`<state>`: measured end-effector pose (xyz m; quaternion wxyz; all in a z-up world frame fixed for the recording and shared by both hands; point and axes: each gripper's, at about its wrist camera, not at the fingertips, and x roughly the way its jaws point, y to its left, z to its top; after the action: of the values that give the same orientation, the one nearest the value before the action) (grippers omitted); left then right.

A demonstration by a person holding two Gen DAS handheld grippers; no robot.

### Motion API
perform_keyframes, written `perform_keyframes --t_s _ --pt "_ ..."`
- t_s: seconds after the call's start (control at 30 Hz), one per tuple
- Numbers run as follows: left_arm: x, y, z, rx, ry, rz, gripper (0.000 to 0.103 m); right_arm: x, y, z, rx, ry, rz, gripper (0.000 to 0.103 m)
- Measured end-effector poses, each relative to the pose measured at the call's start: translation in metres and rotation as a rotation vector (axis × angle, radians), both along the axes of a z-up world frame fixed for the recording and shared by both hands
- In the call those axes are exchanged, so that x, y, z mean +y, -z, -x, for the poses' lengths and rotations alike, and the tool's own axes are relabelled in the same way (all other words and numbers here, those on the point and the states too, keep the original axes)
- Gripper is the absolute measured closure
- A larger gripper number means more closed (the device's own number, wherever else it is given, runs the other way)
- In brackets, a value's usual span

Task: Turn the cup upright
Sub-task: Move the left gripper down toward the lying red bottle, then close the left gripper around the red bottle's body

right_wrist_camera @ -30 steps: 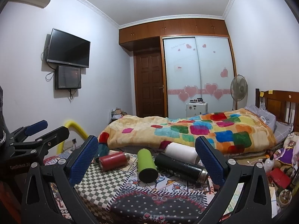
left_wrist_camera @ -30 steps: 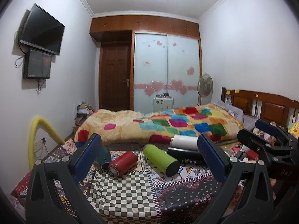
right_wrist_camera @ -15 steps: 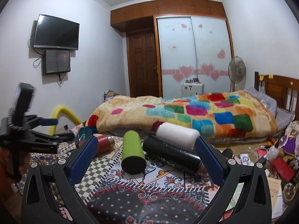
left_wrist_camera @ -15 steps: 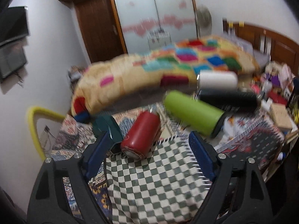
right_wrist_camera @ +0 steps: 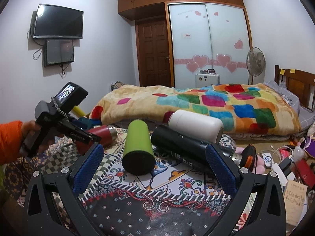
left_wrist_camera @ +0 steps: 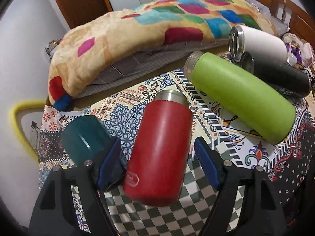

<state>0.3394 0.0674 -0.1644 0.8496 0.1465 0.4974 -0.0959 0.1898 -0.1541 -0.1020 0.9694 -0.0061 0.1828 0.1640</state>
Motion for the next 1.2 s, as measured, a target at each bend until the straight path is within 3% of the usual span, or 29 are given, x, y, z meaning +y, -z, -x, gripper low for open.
perform_keyframes --t_s 0.2,0.33,0.47,0.63,0.9,1.2 --pt "-0.008 0.016 -0.016 0.075 0.008 -0.033 0.031 0.001 0.008 -0.011 0.040 -0.005 -0.012 0.000" --pt "-0.007 0.027 -0.018 0.091 -0.006 -0.071 0.035 0.002 0.007 -0.010 0.032 -0.008 -0.011 0.000" --pt "-0.006 0.025 -0.016 0.089 -0.032 -0.055 0.037 0.001 0.006 -0.011 0.026 -0.008 -0.009 0.000" --pt "-0.015 0.017 0.005 0.069 -0.040 -0.077 0.037 0.000 0.006 -0.011 0.033 -0.005 -0.003 0.000" --pt "-0.032 -0.005 0.064 0.065 0.015 -0.015 0.039 -0.003 -0.001 0.000 0.033 -0.010 -0.005 0.000" --pt "-0.067 0.003 0.102 0.071 0.074 0.034 0.041 -0.001 -0.004 0.016 0.050 -0.042 0.015 0.000"
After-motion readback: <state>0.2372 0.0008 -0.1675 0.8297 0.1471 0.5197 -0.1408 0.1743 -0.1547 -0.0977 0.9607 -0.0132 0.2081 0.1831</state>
